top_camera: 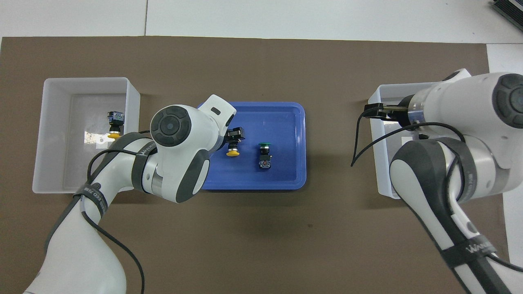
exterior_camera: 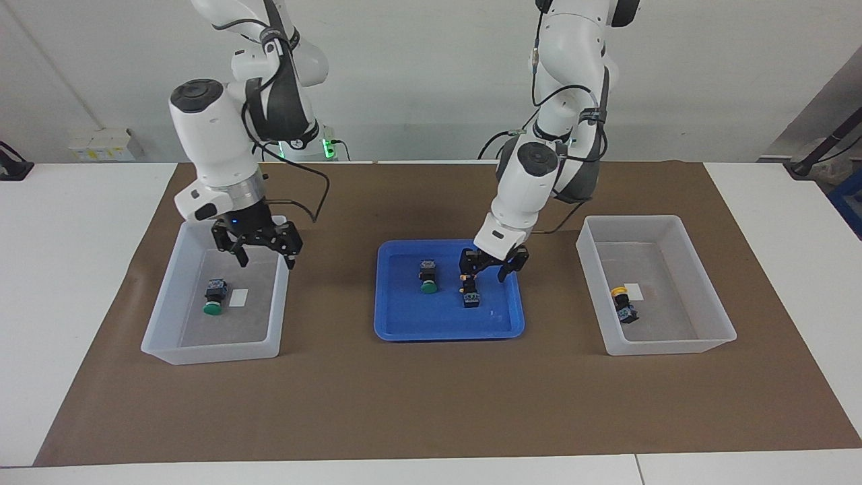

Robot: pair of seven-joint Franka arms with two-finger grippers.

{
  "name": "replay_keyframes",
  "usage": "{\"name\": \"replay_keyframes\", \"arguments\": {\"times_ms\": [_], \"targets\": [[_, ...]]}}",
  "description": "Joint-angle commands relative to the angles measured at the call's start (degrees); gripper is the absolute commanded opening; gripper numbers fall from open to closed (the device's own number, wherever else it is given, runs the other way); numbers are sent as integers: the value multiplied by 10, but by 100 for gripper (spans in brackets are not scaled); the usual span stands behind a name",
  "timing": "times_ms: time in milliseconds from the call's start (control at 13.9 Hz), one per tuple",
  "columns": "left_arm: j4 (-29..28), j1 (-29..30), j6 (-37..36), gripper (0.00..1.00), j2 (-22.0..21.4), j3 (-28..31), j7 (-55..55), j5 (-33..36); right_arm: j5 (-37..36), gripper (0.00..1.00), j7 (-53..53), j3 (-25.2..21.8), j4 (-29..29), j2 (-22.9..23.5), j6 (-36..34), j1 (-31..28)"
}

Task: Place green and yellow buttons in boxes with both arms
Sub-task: 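Return the left gripper and the right gripper to the blue tray, then grasp the yellow button with the left gripper while the right gripper grasps the green one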

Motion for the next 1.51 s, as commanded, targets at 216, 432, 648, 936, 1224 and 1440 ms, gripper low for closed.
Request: {"name": "replay_keyframes", "arguments": {"times_ms": [216,432,648,936,1224,1440], "targets": [[-53,-28,89,79,11,10,-9,-3,8,100,78,-2,2,26,44,69],[-60,-35,105,68,17,10,-9,-3,9,100,84,-1,4,41,75,94],[-60,-35,104,41,17,10,-9,-3,8,100,120,-1,3,54,91,122],[-54,-34,97,6,17,10,-7,-2,7,100,149,-1,3,76,128,148],[-24,-21,57,0,13,13,1,0,7,100,177,-1,-5,93,136,184],[27,10,-32,0,-1,14,2,2,7,100,179,-1,-26,97,144,201]]}}
